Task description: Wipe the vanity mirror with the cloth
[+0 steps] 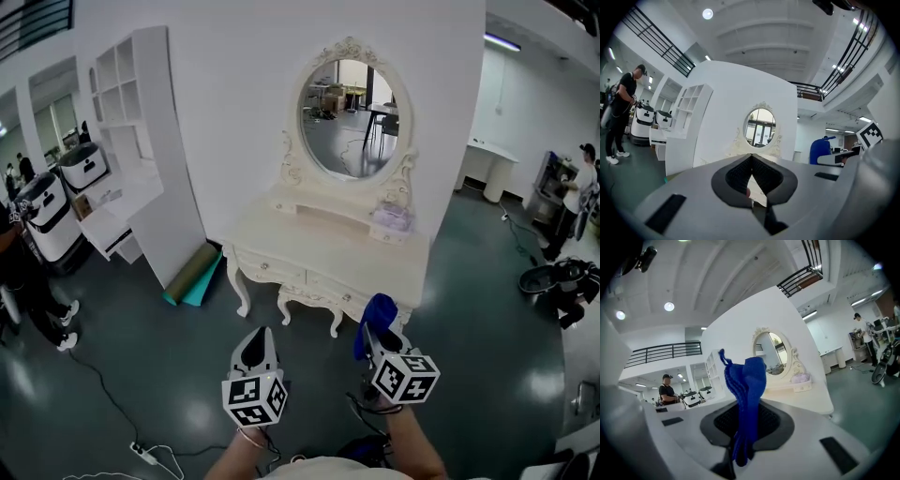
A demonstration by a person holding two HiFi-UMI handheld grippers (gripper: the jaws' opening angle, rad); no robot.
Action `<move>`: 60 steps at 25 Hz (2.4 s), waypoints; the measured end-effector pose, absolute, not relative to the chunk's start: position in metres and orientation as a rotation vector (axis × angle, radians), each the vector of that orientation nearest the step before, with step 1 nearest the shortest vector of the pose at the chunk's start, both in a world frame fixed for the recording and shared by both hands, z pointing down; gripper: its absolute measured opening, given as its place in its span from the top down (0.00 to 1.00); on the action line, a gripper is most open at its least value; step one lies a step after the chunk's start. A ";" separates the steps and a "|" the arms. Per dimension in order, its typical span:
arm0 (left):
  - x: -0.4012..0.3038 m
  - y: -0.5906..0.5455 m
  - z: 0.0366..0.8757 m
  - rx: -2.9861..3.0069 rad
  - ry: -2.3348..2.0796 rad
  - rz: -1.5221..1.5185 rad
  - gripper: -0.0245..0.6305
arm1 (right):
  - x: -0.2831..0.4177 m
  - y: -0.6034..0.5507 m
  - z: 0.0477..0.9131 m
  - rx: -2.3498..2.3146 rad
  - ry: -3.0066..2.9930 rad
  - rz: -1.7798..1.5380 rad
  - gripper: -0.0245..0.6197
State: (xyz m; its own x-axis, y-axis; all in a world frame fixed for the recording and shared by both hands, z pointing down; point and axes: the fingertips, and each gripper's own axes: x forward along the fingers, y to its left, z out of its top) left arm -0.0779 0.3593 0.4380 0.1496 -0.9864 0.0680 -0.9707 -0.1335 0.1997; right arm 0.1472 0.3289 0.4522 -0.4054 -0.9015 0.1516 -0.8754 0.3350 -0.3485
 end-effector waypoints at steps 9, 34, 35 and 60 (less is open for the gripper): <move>-0.113 0.336 0.450 2.239 -1.876 -0.086 0.95 | 0.133 0.319 0.465 -1.746 2.427 -0.651 0.86; -0.093 0.116 0.463 2.183 -1.849 -0.144 0.96 | 0.154 0.092 0.466 -1.706 2.464 -0.686 0.86; -0.090 0.104 0.461 2.185 -1.853 -0.148 0.96 | 0.157 0.081 0.465 -1.704 2.467 -0.678 0.86; -0.047 -0.102 0.478 2.325 -1.705 -0.018 0.96 | 0.192 -0.089 0.501 -1.832 2.345 -0.781 0.86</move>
